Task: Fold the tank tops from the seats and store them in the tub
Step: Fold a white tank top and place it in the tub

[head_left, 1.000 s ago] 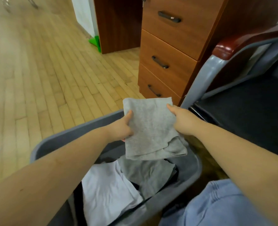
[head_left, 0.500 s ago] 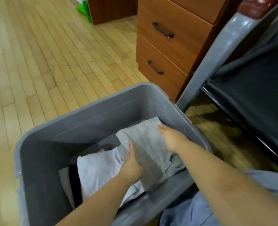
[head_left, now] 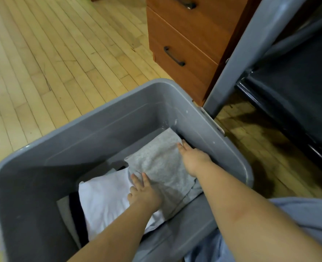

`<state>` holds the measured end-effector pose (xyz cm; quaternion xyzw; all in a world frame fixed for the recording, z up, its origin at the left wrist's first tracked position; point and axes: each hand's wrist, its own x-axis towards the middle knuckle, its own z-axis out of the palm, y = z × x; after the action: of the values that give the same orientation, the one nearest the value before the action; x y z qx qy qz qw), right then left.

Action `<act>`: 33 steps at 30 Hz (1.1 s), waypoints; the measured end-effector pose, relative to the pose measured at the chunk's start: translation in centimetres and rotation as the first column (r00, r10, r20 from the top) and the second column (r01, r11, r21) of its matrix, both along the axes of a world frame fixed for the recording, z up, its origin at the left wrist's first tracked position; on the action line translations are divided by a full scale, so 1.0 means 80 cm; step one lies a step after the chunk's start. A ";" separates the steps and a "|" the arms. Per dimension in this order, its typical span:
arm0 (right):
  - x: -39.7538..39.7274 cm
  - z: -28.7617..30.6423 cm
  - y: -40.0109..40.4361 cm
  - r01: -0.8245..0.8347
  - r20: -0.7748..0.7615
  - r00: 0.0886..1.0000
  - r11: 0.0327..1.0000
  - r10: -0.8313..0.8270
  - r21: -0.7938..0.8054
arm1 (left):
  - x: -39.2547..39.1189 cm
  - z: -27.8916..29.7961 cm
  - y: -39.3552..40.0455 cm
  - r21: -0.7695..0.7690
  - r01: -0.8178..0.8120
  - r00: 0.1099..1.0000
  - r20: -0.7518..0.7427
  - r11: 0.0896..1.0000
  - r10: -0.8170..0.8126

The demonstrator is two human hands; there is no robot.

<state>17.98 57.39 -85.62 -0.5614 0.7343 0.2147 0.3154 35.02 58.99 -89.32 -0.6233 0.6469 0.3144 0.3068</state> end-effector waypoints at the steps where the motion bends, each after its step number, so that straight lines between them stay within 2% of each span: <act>1: -0.001 -0.001 0.000 0.005 -0.001 1.000 1.000 -0.005 0.015 | -0.001 0.001 0.002 -0.010 0.019 1.000 0.020 1.000 -0.019; 5: -0.006 0.007 0.004 0.048 -0.010 0.999 0.998 -0.047 0.046 | 0.001 0.007 0.004 -0.012 0.080 0.994 0.071 0.997 -0.079; 9: 0.000 0.034 0.006 0.002 -0.014 1.000 1.000 -0.002 0.027 | 0.000 0.029 0.001 -0.063 0.174 0.983 0.077 0.983 -0.169; 15: -0.006 0.130 0.006 -0.106 -0.047 0.994 0.984 0.101 -0.141 | -0.036 0.111 -0.030 -0.293 0.317 0.921 -0.133 0.902 -0.367; 18: -0.027 0.181 0.029 -0.146 -0.053 0.989 0.965 0.138 -0.218 | -0.067 0.170 -0.038 -0.440 0.344 0.859 -0.210 0.829 -0.468; 21: -0.054 0.226 0.066 -0.146 -0.077 0.989 0.934 0.128 -0.327 | -0.098 0.224 -0.027 -0.545 0.373 0.798 -0.225 0.751 -0.559; 27: -0.123 0.316 0.170 0.007 -0.102 0.993 0.878 -0.064 -0.479 | -0.176 0.313 0.032 -0.688 0.382 0.641 -0.284 0.618 -0.713; 33: -0.203 0.360 0.315 0.159 -0.147 0.955 0.861 -0.259 -0.483 | -0.276 0.370 0.138 -0.761 0.484 0.396 -0.249 0.432 -0.884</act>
<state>1.74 82.61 -56.82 -0.5117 0.8498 0.0536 0.1148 12.94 70.05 -59.68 -0.1905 0.9739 0.1206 -0.0250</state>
